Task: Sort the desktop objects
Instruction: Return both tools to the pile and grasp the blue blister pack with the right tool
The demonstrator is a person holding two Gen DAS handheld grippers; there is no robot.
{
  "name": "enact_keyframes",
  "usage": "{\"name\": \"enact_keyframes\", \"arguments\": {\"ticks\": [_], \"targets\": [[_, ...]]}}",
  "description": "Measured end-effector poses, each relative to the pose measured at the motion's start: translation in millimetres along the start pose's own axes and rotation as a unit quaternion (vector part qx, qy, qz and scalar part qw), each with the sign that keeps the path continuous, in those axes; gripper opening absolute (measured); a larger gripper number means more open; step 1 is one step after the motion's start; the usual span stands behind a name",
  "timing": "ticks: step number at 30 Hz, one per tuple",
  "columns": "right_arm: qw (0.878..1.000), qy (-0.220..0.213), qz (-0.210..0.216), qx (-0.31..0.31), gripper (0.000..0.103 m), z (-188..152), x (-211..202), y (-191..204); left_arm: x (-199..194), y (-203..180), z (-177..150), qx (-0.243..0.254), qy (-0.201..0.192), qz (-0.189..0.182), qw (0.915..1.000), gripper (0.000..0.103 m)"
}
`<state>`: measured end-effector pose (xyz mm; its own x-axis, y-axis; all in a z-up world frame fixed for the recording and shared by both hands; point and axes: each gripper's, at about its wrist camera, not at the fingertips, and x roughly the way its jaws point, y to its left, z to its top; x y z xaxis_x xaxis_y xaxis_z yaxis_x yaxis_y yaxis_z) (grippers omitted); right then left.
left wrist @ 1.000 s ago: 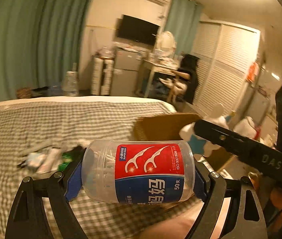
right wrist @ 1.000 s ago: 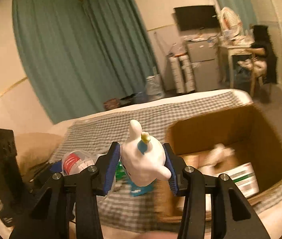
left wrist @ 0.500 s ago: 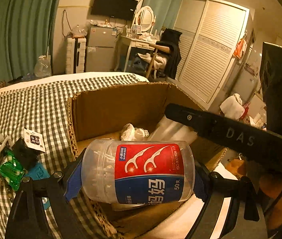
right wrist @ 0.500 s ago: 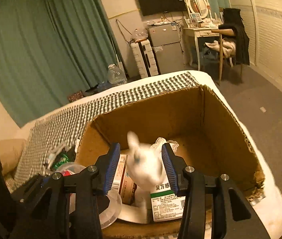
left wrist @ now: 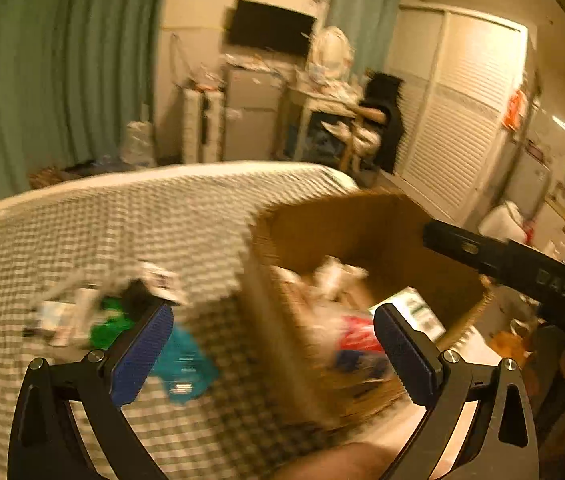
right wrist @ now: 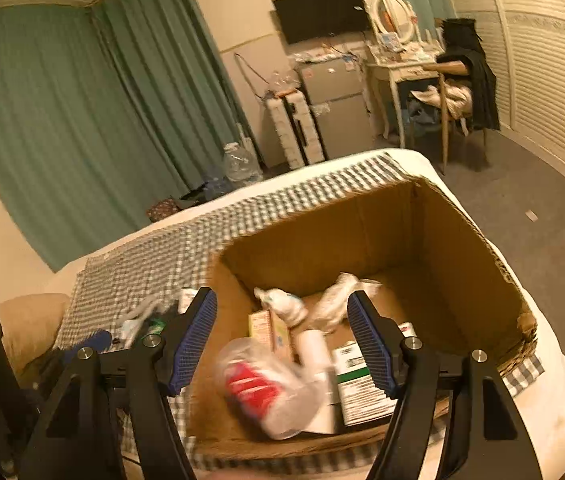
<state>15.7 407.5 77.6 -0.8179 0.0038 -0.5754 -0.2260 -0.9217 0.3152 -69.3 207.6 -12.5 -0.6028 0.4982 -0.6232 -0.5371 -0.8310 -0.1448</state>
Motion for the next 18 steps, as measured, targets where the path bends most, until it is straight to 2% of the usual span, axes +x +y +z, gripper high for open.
{"name": "enact_keyframes", "arguments": {"ticks": [5,7,12,15,18], "targets": [[0.998,-0.006,0.044,-0.034,0.069,-13.8,1.6,53.8,-36.6,81.0,-8.3,-0.022,-0.026,0.083,0.996,0.103],[0.997,0.001,0.058,-0.047,0.069,-23.3,12.2,74.8,-44.3,117.6,-20.5,-0.04,-0.028,0.135,0.9896,0.103],[0.993,0.037,0.071,-0.085,0.069,-56.2,54.1,123.9,-42.9,180.1,-56.1,-0.076,-0.017,0.202,0.9762,0.103],[0.989,0.063,0.062,-0.115,0.069,-78.9,81.2,140.4,-29.1,201.6,-77.6,-0.095,-0.002,0.219,0.971,0.103],[0.984,0.095,0.042,-0.142,0.069,-100.2,109.4,146.2,-16.5,209.6,-92.9,-0.105,0.0,0.217,0.9705,0.103]]}}
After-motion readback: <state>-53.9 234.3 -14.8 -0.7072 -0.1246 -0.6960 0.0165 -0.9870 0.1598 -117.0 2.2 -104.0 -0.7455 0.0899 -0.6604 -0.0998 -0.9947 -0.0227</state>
